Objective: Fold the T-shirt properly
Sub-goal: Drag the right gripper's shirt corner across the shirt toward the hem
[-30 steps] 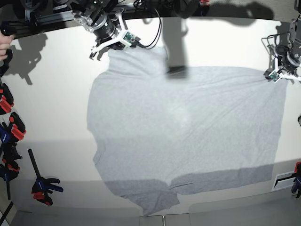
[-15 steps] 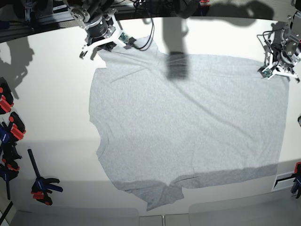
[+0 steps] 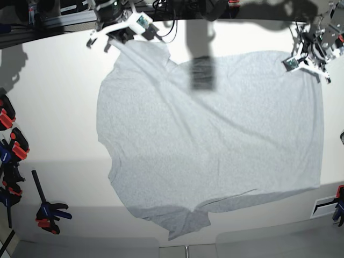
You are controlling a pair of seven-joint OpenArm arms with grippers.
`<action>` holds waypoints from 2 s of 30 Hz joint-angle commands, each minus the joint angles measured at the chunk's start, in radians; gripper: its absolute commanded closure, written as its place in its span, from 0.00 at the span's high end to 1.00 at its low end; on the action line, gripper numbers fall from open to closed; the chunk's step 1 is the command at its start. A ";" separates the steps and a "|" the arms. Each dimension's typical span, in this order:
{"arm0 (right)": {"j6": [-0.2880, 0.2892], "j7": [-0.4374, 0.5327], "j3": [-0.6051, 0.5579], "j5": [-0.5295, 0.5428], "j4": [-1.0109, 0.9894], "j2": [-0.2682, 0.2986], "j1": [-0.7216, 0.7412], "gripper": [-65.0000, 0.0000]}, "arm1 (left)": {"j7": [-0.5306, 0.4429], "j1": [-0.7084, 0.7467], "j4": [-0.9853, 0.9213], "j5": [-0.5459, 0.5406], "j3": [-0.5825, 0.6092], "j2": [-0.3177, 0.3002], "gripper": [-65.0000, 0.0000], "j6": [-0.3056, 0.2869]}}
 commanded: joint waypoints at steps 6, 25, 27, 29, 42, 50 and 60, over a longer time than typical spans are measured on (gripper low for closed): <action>-0.043 -0.017 0.003 -0.069 0.080 0.008 -0.046 0.00 | 0.038 0.064 0.145 0.082 -0.011 -0.043 0.00 0.093; -0.018 0.016 0.003 0.132 0.101 0.007 0.342 0.00 | -0.005 0.071 0.194 0.321 -0.011 -0.042 0.00 0.400; -0.017 0.026 0.003 0.188 0.063 0.007 0.410 0.00 | -0.060 0.071 0.187 0.294 -0.011 -0.039 0.00 0.399; -0.017 0.047 0.003 0.240 0.006 0.004 0.473 0.00 | -0.109 0.071 0.179 0.267 -0.011 -0.027 0.00 0.400; -0.018 0.145 0.003 0.397 -0.311 -0.002 0.792 0.00 | -0.147 -0.124 -0.016 0.167 -0.011 0.032 0.00 0.403; 0.045 0.185 0.003 0.516 -0.334 -0.095 0.960 0.00 | -0.262 -0.191 -0.045 0.048 -0.010 0.035 0.00 0.400; 0.081 0.203 0.003 0.506 -0.639 -0.269 1.153 0.00 | -0.357 -0.200 -0.153 0.048 -0.010 0.043 0.00 0.400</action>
